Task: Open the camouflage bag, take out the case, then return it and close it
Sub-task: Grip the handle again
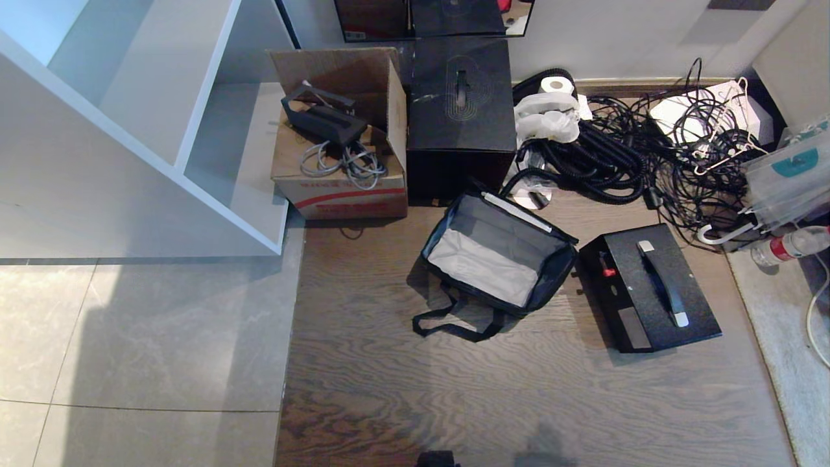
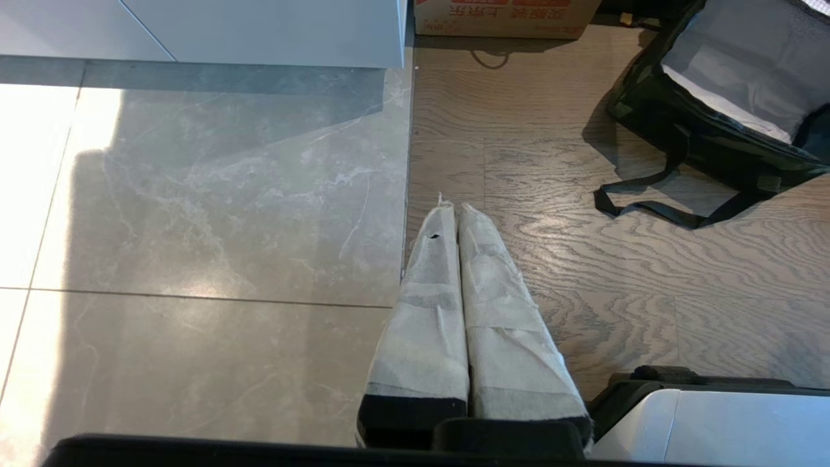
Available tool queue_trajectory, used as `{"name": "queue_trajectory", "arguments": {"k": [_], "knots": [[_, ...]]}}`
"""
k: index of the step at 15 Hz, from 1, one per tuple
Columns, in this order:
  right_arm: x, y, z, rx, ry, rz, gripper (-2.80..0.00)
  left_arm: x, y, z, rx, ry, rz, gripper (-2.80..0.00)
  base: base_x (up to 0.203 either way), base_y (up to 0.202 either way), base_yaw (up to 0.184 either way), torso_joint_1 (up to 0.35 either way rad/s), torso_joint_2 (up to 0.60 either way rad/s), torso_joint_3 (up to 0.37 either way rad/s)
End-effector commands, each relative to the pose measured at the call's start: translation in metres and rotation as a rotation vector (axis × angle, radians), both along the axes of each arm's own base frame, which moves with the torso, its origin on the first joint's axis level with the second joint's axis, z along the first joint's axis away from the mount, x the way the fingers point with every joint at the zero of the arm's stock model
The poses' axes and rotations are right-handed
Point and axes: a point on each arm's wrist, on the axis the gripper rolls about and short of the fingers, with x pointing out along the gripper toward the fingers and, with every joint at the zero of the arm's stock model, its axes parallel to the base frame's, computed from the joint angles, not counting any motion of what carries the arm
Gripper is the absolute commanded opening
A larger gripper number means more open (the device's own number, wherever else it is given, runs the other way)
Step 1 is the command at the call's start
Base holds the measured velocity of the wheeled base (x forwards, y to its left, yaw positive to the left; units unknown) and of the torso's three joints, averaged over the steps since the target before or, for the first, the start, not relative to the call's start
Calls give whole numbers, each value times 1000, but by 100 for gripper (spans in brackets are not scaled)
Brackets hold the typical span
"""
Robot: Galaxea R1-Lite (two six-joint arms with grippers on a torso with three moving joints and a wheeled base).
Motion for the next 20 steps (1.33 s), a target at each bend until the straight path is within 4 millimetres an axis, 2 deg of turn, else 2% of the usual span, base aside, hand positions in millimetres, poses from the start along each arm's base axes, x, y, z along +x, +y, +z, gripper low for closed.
{"name": "queue_trajectory", "arguments": {"k": [1,3,6,9,11,12,16,19,20], "knots": [[113,-2,-21,12,261,-22,-280,0,0,0,0,-1,1,-280,0,0,0,0,0,0],[181,-8,-45,25,303,-50,-280,0,0,0,0,-2,1,-280,0,0,0,0,0,0],[252,-32,-92,45,314,-120,-280,0,0,0,1,-1,1,-280,0,0,0,0,0,0],[297,-56,-121,49,270,-175,-280,0,0,0,1,-1,1,-280,0,0,0,0,0,0],[313,-66,-128,46,224,-200,-280,0,0,0,1,-1,1,-280,0,0,0,0,0,0],[315,-67,-139,42,248,-216,0,0,0,0,1,-1,1,-280,0,0,0,0,0,0],[325,-66,-157,-35,272,-263,0,0,0,0,0,-1,1,-280,0,0,0,0,0,0],[334,-73,-164,-269,308,-400,0,0,0,0,1,-1,1,-280,0,0,0,0,0,0],[341,-74,-167,-363,322,-395,0,0,0,0,1,-1,1,-280,0,0,0,0,0,0]]}}
